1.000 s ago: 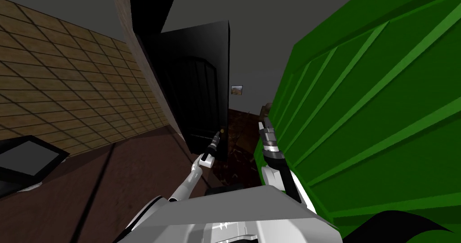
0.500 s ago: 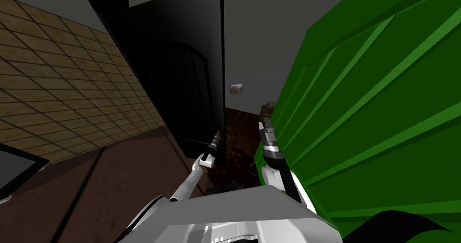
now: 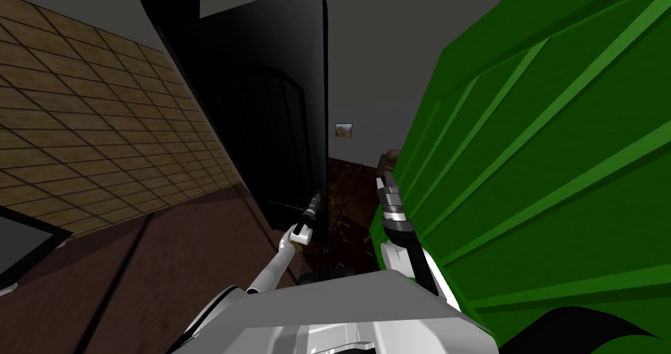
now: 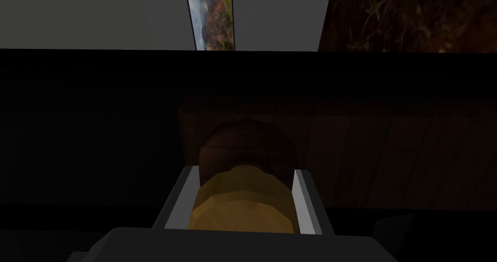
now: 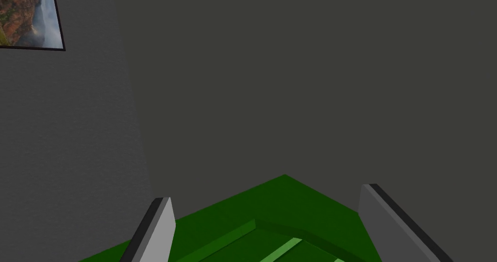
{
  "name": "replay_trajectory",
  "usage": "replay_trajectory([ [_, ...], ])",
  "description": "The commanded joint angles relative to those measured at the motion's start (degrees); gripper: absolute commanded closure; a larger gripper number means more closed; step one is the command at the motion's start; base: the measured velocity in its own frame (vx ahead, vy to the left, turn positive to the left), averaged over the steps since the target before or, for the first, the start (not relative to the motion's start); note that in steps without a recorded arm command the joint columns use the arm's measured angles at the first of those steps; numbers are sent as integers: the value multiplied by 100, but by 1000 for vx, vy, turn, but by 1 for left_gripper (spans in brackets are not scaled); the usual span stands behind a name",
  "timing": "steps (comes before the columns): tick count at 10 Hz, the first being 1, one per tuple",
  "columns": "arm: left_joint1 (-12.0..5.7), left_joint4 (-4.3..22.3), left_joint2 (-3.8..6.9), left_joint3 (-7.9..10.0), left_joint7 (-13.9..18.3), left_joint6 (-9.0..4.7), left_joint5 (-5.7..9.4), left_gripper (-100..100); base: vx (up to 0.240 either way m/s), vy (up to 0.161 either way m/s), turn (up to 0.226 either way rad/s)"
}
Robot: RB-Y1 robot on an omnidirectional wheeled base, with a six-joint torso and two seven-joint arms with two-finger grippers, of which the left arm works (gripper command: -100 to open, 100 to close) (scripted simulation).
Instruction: Push the door open
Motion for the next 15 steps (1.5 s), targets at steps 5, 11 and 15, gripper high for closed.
replay_trajectory([
  [5,-145,218,130,204,-293,-84,232,100,131,-15,52],
  [11,-167,170,59,140,-240,35,313,-100,-168,-14,47],
  [15,-202,224,12,140,-217,14,334,-100,-139,-27,7],
])
